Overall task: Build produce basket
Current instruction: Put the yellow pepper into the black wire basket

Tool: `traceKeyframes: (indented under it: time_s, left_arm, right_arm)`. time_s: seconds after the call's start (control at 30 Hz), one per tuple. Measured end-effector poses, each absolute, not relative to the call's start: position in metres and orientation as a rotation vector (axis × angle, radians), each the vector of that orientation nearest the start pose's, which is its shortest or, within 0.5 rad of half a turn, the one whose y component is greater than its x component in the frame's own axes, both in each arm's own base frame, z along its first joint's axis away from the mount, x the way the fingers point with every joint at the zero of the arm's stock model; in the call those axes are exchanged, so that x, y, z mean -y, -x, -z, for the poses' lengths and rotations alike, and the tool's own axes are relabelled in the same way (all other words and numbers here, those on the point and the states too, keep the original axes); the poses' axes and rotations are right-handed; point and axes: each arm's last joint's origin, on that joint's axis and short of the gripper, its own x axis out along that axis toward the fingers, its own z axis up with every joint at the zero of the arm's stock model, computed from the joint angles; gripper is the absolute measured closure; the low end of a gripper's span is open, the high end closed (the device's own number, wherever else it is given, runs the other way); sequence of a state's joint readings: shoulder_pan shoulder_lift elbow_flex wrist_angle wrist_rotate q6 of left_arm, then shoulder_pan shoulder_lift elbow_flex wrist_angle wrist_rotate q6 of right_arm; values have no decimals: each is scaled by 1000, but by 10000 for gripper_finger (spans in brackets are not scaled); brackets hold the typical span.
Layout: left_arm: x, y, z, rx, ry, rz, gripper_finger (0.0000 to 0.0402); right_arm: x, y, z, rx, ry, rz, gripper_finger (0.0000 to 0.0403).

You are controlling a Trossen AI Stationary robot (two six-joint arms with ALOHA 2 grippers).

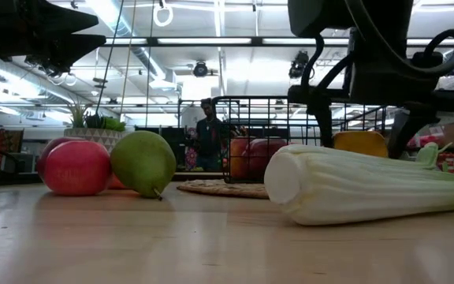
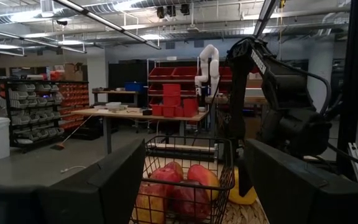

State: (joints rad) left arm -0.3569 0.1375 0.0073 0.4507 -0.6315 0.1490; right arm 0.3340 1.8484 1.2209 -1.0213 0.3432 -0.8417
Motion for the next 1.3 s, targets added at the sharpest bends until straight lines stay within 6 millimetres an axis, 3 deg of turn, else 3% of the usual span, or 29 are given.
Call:
traceKeyframes:
  time_s: [0.17, 0.33, 0.5, 0.67, 0.8, 0.93, 1.3]
  left_arm:
    - [17, -96, -196, 262, 6, -292, 120]
    - [17, -96, -196, 262, 6, -293, 120]
    - [17, -96, -196, 262, 6, -293, 120]
    - [17, -96, -196, 262, 6, -293, 120]
    - [17, -96, -196, 262, 6, -293, 120]
    - [17, -96, -196, 262, 6, -293, 120]
    - [17, -96, -196, 262, 6, -292, 120]
  right_arm:
    - [-96, -307, -172, -1514, 1244, -627, 108]
    - [-105, -320, -192, -1428, 1220, -566, 101]
    - [-113, -339, -227, -1307, 1074, -456, 92]
    - [-114, -359, -275, -1157, 776, -370, 94]
    - [-96, -372, -309, -1075, 459, -294, 93]
    - [-72, -380, -326, -1044, 185, -216, 91]
    - [-6, -380, -327, -1127, -442, 108, 90]
